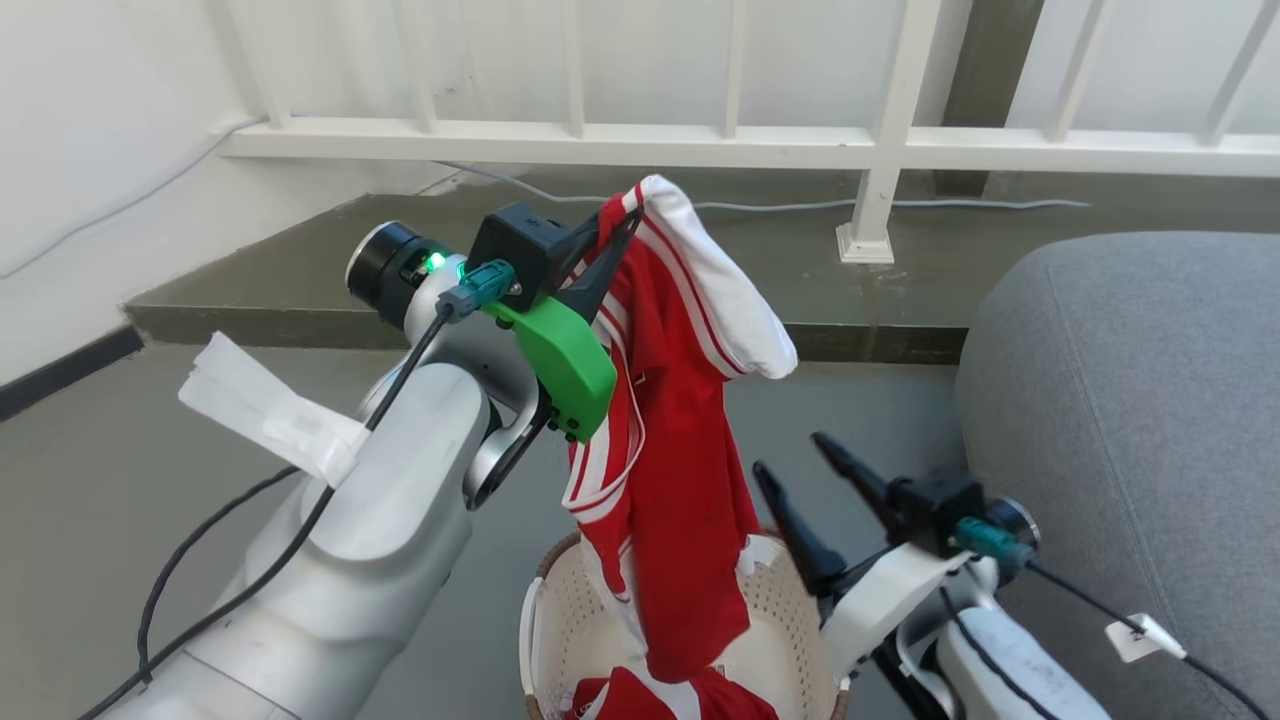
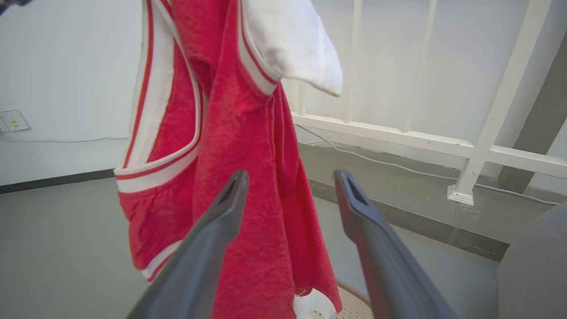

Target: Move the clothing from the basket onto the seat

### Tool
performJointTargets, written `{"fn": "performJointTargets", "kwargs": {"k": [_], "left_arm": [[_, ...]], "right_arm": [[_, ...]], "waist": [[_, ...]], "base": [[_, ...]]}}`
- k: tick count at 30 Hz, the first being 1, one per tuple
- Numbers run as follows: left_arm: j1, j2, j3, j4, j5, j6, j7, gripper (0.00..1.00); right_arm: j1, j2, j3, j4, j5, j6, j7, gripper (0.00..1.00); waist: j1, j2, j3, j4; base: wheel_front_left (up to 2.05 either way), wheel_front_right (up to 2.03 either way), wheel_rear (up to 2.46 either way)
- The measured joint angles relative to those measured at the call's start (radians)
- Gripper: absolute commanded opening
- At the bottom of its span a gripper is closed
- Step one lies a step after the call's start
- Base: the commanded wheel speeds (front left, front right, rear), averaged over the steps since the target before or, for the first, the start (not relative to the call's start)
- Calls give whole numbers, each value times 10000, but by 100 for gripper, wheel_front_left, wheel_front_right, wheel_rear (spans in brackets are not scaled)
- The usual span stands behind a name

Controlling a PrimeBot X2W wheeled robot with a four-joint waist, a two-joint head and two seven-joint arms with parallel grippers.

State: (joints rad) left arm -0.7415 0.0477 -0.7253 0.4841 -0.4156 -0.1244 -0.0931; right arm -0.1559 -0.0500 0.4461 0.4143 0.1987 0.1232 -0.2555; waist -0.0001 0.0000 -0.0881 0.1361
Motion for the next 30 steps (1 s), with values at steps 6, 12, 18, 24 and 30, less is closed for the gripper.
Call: {"fn": "performJointTargets", "kwargs": {"k": [6,12,18,24,30], "left_arm": [[-242,-19,-253,-560,2,0,2,0],[-271,-33,-541,-1058,-40,0,84,0],[-273,-36,-727,-1369,-125,0,150,0],[-272,-40,-844,-1574,-128,0,226,0],[-272,-40,-888,-1825,-128,0,307,0]], "right_arm": [[-205,-8,663,224,416,0,0,100],[-656,-54,1072,518,541,0,0,100],[-895,-67,1266,738,681,0,0,100],[-1107,-75,773,798,915,0,0,100],[-1174,-75,522,991,913,0,0,100]], "waist": [[0,0,-84,43],[0,0,-72,-29],[0,0,-36,-91],[0,0,7,-148],[0,0,40,-219]], "base": [[0,0,0],[0,0,0],[0,0,0],[0,0,0],[0,0,0]]}}
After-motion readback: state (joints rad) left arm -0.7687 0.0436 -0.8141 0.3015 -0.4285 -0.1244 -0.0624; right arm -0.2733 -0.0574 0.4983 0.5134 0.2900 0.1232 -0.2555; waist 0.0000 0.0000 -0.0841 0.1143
